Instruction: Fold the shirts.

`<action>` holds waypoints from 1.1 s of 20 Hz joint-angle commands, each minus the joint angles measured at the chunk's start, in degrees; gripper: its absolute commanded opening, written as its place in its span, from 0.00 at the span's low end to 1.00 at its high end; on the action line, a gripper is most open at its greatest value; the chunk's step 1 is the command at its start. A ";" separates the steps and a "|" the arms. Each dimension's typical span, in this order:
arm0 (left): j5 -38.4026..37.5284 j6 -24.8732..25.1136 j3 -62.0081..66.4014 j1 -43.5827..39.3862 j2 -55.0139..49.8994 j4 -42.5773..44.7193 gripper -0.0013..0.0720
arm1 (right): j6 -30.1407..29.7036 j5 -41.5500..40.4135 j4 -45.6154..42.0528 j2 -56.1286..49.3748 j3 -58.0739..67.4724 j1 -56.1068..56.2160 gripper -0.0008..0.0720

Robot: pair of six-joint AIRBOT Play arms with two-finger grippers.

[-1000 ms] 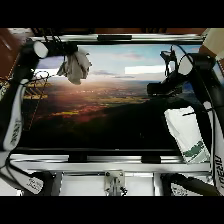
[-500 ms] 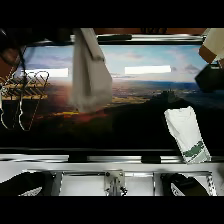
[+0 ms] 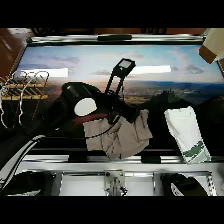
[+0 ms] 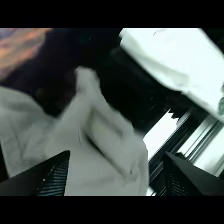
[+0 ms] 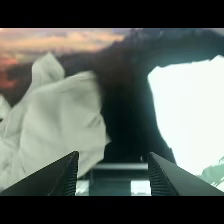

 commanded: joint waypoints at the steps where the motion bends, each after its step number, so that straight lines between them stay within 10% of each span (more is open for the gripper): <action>1: -15.47 1.57 0.57 4.68 -1.77 2.27 0.99 | 0.02 1.18 4.44 -1.53 -7.96 -0.02 0.76; 4: -30.14 5.27 -1.22 15.08 1.77 9.05 0.99 | -2.73 -1.99 5.03 -3.58 -19.39 -0.04 0.76; 8: -30.08 6.62 -16.26 28.30 7.17 2.82 0.99 | -6.43 -9.35 6.25 -7.74 -32.92 -0.04 0.76; 22: -0.44 11.32 -49.72 32.61 7.96 -25.22 0.99 | -9.05 -16.55 7.85 -22.91 -37.73 -0.04 0.76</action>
